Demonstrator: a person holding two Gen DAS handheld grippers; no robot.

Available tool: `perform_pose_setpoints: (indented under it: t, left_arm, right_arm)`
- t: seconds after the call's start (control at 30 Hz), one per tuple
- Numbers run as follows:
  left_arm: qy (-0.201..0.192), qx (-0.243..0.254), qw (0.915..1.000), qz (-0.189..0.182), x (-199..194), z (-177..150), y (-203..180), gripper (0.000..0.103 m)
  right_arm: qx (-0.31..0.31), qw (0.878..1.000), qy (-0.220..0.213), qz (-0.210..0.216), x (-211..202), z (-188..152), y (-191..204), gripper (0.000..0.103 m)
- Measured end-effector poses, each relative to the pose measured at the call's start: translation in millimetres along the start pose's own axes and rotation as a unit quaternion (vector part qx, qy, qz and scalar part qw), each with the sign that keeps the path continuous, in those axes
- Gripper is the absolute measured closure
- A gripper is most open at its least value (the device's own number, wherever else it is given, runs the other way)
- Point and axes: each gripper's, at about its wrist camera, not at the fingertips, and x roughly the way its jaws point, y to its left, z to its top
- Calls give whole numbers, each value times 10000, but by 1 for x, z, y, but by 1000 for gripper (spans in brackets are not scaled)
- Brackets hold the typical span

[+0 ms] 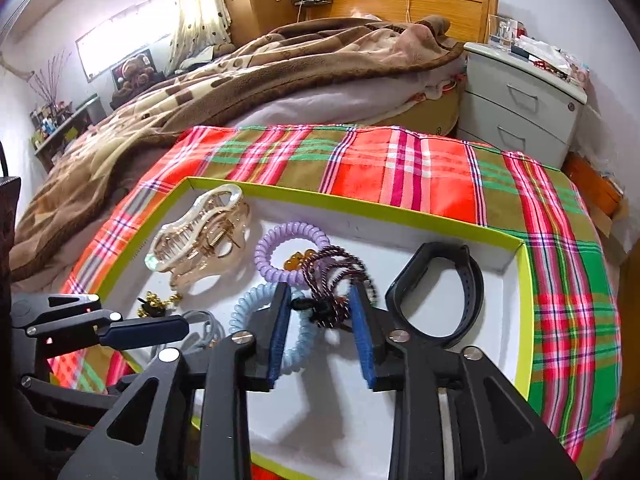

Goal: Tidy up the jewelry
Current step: 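Carry the bracelet and grey cable tie into the box and open both tools, then lift both open tools out of the box, then grasp the black cord with the teal bead using the right tool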

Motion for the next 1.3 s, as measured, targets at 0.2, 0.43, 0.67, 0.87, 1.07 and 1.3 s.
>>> perform_pose_setpoints:
  t: [0.2, 0.43, 0.67, 0.87, 1.07, 1.3]
  left_arm:
    - [-63, -9, 10000, 8, -9, -3, -2, 64]
    - [-177, -62, 9998, -8, -23, -9, -1, 63]
    - [-375, -172, 9991, -108, -49, -22, 2, 61]
    - [-593, -327, 9976, -127, -75, -39, 7, 60]
    - [-703, -431, 9965, -155, -92, -60, 11, 60]
    - [-648, -540, 9962, -205, -93, -84, 15, 60]
  right_arm:
    - [27, 9999, -104, 6, -10, -1, 2, 70]
    - [89, 9996, -260, 76, -27, -7, 8, 70]
    - [145, 9988, -453, 129, -55, -25, 16, 70]
    - [105, 9982, -557, 188, -82, -55, 29, 70]
    - [-45, 9983, -424, 405, -98, -88, 47, 70]
    - [151, 9984, -201, 500, -95, -120, 57, 70]
